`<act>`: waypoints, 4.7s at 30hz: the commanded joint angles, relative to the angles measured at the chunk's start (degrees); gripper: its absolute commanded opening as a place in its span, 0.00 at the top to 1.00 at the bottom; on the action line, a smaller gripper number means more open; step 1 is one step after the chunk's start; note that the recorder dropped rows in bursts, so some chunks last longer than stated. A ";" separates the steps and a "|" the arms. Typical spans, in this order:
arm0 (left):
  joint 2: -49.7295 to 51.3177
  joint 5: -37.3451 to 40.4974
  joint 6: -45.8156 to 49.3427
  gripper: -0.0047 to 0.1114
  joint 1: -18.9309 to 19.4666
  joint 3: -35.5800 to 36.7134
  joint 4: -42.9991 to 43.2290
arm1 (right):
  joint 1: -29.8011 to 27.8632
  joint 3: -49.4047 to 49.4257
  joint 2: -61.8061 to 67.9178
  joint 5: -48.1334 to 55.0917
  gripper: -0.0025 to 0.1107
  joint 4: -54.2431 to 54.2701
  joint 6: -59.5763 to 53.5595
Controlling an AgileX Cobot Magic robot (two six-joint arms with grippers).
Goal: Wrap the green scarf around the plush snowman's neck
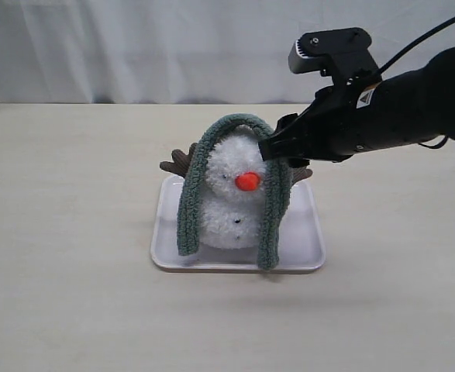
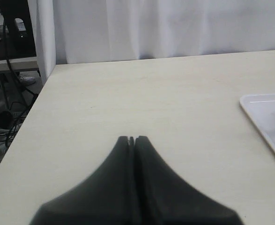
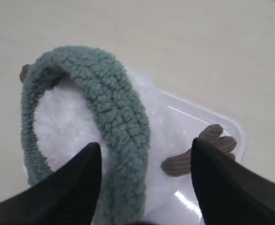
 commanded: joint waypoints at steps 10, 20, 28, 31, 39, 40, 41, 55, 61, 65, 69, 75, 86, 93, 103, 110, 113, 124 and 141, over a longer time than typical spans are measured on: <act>-0.12 -0.62 -0.01 0.96 -0.33 0.09 0.03 | 0.16 -0.03 2.88 -3.43 0.75 -2.15 -2.95; -0.12 -0.62 -0.01 0.96 -0.33 0.09 0.03 | 0.16 -0.03 1.43 -4.37 0.94 -2.15 -3.10; -0.12 -0.62 -0.01 0.96 -0.33 0.09 0.03 | 0.16 -0.03 -1.40 -8.06 0.94 -2.15 -6.44; -0.12 -0.62 -0.01 0.96 -0.33 0.09 0.03 | 0.16 -0.03 -1.17 -9.95 0.94 -2.15 -10.15; -0.12 -0.62 -0.01 0.96 -0.33 0.09 0.03 | 0.16 -0.92 2.58 -14.11 0.94 -2.15 -12.71; -0.12 -0.62 -0.01 0.96 -0.33 0.09 0.03 | 0.16 -1.42 3.30 -13.68 0.94 -2.15 -12.43; -0.12 -0.62 -0.01 0.96 -0.33 0.09 0.03 | 0.16 -2.16 4.28 -12.97 0.94 -2.15 -12.43; -0.12 -0.62 -0.01 0.96 -0.33 0.09 0.03 | 0.05 -7.82 12.35 -2.64 0.94 -2.02 -10.45; -0.12 -0.62 -0.01 0.96 -0.33 0.09 0.03 | 0.05 -8.05 11.96 -1.46 0.94 -2.02 -9.35; -0.12 -0.62 -0.01 0.96 -0.33 0.09 0.03 | 0.05 -8.05 10.99 -0.80 0.87 -2.02 -7.73; -0.12 -0.62 -0.01 0.96 -0.33 0.09 0.03 | 0.05 -8.69 8.11 3.00 0.66 -2.02 -5.38; -0.12 -0.62 -0.01 0.96 -0.33 0.09 0.03 | 0.05 -16.61 5.50 21.25 0.56 -1.93 3.55; -0.12 -0.62 -0.01 0.96 -0.33 0.09 0.03 | 9.47 -19.87 5.50 25.69 0.74 -6.75 5.77; -0.12 -0.62 -0.01 0.96 -0.33 0.09 0.03 | 13.28 -24.46 10.01 22.50 0.94 -15.41 16.82; -0.12 -0.62 -0.01 0.96 -0.33 0.09 0.03 | 13.28 -33.92 22.77 25.34 0.94 -26.00 27.44; -0.12 -0.62 -0.01 0.96 -0.33 0.09 0.03 | 13.28 -33.89 26.11 23.94 0.94 -29.07 28.17; -0.12 -0.62 -0.01 0.96 -0.33 0.09 0.03 | 13.37 -33.89 27.20 23.47 0.94 -27.75 27.42; -0.12 -0.62 -0.01 0.96 -0.33 0.09 0.03 | 13.37 -34.85 26.43 25.10 0.94 -26.14 25.63; -0.12 -0.62 -0.01 0.96 -0.33 0.09 0.03 | 28.01 -23.62 13.59 28.30 0.44 -24.77 38.43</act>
